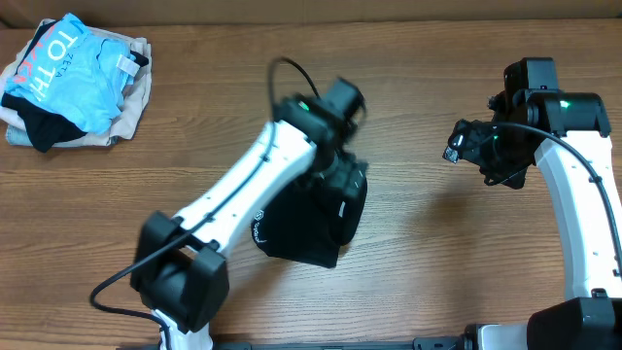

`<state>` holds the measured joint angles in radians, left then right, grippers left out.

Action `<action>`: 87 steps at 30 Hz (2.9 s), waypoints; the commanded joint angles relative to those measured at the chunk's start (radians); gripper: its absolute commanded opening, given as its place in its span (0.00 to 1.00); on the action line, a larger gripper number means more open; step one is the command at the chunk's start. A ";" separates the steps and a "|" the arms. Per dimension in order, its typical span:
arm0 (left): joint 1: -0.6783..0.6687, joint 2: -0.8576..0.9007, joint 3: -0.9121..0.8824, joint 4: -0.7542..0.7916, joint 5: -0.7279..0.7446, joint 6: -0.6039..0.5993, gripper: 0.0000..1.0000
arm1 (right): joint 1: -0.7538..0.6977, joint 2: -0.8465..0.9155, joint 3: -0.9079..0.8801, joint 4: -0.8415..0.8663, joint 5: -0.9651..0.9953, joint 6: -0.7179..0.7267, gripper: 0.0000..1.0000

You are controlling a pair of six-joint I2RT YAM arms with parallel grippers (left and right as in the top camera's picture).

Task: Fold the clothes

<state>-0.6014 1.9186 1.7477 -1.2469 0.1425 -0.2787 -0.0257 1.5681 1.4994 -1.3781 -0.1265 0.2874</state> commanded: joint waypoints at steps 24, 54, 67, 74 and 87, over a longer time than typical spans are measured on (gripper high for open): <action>-0.013 -0.024 -0.486 0.154 -0.200 -0.124 0.95 | -0.005 -0.014 0.007 -0.005 -0.005 -0.008 0.88; 0.095 -0.023 -0.048 0.017 -0.197 0.182 1.00 | -0.005 -0.014 0.006 0.007 -0.005 -0.008 0.89; -0.002 -0.020 -0.359 0.218 -0.296 0.130 1.00 | -0.005 -0.014 0.006 0.009 -0.005 -0.008 0.89; -0.003 -0.020 -0.503 0.379 -0.310 0.171 1.00 | -0.004 -0.014 0.006 0.007 -0.006 -0.007 0.89; -0.003 0.009 -0.594 0.521 -0.330 0.171 0.79 | -0.004 -0.014 0.006 0.006 -0.006 -0.007 0.89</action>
<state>-0.6071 1.8977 1.1812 -0.7311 -0.1944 -0.1196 -0.0257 1.5681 1.4994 -1.3739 -0.1268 0.2867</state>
